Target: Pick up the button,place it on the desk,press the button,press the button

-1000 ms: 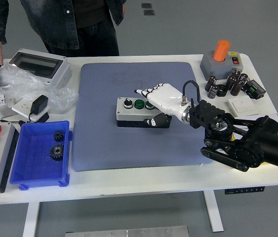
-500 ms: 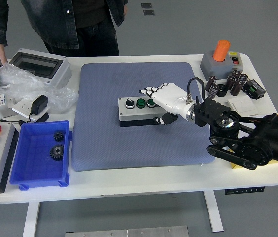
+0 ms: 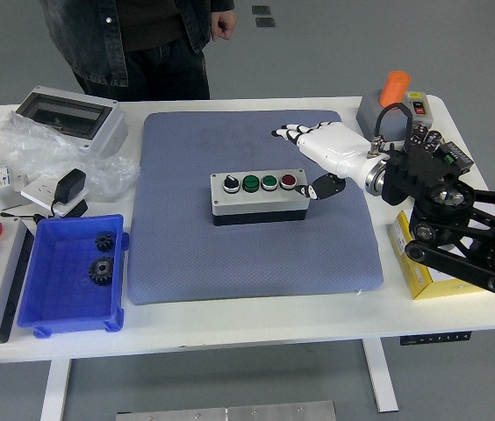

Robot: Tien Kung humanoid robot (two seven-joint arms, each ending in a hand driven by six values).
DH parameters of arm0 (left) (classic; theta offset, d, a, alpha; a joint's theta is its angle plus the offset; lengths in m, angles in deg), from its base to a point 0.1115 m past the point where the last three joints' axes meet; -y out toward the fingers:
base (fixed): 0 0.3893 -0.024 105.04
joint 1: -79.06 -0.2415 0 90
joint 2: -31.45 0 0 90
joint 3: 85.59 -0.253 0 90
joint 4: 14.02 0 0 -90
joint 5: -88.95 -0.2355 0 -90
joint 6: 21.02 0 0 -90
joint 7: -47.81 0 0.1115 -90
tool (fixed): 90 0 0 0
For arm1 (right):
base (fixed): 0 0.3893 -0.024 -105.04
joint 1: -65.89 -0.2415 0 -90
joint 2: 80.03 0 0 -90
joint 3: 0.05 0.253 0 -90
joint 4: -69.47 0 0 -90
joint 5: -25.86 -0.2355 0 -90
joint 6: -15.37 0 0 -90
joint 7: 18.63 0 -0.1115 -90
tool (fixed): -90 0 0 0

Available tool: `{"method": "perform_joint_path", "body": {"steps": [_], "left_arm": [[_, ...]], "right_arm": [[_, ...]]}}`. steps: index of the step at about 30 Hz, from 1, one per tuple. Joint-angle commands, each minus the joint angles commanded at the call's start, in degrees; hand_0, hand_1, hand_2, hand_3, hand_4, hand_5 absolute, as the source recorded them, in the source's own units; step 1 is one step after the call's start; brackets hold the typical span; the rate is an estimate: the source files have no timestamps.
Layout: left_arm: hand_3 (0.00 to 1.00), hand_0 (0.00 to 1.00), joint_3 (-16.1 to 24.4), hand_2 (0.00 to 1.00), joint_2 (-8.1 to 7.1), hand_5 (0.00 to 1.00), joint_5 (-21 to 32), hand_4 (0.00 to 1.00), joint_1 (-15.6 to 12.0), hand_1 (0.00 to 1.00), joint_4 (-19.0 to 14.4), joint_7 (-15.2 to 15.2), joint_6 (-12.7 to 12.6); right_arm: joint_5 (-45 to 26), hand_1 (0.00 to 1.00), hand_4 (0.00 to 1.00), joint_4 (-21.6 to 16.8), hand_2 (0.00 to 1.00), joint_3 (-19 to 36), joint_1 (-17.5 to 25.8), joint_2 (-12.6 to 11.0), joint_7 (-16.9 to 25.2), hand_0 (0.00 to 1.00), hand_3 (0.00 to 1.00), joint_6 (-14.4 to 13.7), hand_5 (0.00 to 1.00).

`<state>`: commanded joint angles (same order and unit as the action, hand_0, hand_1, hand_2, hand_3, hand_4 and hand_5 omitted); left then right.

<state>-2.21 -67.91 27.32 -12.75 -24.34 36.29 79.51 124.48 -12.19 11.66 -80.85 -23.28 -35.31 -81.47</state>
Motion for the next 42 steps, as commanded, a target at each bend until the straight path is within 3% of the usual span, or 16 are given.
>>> {"method": "perform_joint_path", "body": {"steps": [1, 6, 7, 12, 13, 18, 19, 42], "left_arm": [[0.628, 0.696, 0.1, 0.575, 0.00, 0.240, -0.1, 0.675, 0.0, 0.721, 0.0, 0.0, -0.1], [0.628, 0.696, 0.3, 0.575, 0.00, 0.240, -0.3, 0.675, 0.0, 0.721, 0.0, -0.1, -0.2], [0.630, 0.696, 0.4, 0.578, -0.01, 0.240, -0.3, 0.674, 0.0, 0.720, 0.0, -0.2, -0.2], [0.630, 0.696, 0.4, 0.578, -0.06, 0.240, -0.2, 0.674, 0.0, 0.720, 0.0, -0.4, -0.2], [0.633, 0.699, 0.4, 0.578, -0.05, 0.240, -0.2, 0.675, 0.0, 0.720, 0.0, -0.5, -0.2], [0.633, 0.699, 0.4, 0.578, -0.05, 0.240, 0.0, 0.675, -0.1, 0.720, 0.0, -0.9, -0.2], [0.633, 0.702, 0.4, 0.578, -0.06, 0.238, 0.0, 0.676, -0.1, 0.724, 0.0, -0.9, -0.2], [0.633, 0.704, 0.4, 0.574, 0.09, 0.255, 0.1, 0.694, 0.0, 0.723, 0.0, -1.3, -0.2]], "right_arm": [[-0.8, 0.855, 0.810, -0.9, 0.998, 0.0, -0.1, -0.3, -1.2, 0.875, 0.998, 0.8, 0.112], [-5.1, 0.855, 0.810, -3.6, 0.998, 0.6, -1.0, -0.1, -8.5, 0.875, 0.998, 7.4, 0.112], [-5.6, 0.672, 0.709, -3.8, 0.583, 0.7, -1.1, 0.1, -9.5, 0.702, 0.998, 8.4, 0.102], [-7.8, 0.672, 0.709, -4.0, 0.583, 0.5, -1.4, 0.8, -15.5, 0.702, 0.998, 14.3, 0.102], [-8.0, 0.454, 0.244, -4.0, 0.265, 0.4, -1.4, 0.8, -16.1, 0.456, 0.998, 14.9, 0.002], [-8.4, 0.454, 0.244, -3.7, 0.265, -0.1, -1.5, 1.2, -17.0, 0.456, 0.998, 15.6, 0.002], [-8.4, 0.424, 0.182, -3.6, 0.251, -0.2, -1.5, 1.3, -17.0, 0.443, 0.998, 15.5, 0.002], [-11.3, 0.401, 0.170, -3.7, 0.251, -2.7, -1.8, 3.3, -15.1, 0.413, 0.998, 12.9, 0.002]]}}
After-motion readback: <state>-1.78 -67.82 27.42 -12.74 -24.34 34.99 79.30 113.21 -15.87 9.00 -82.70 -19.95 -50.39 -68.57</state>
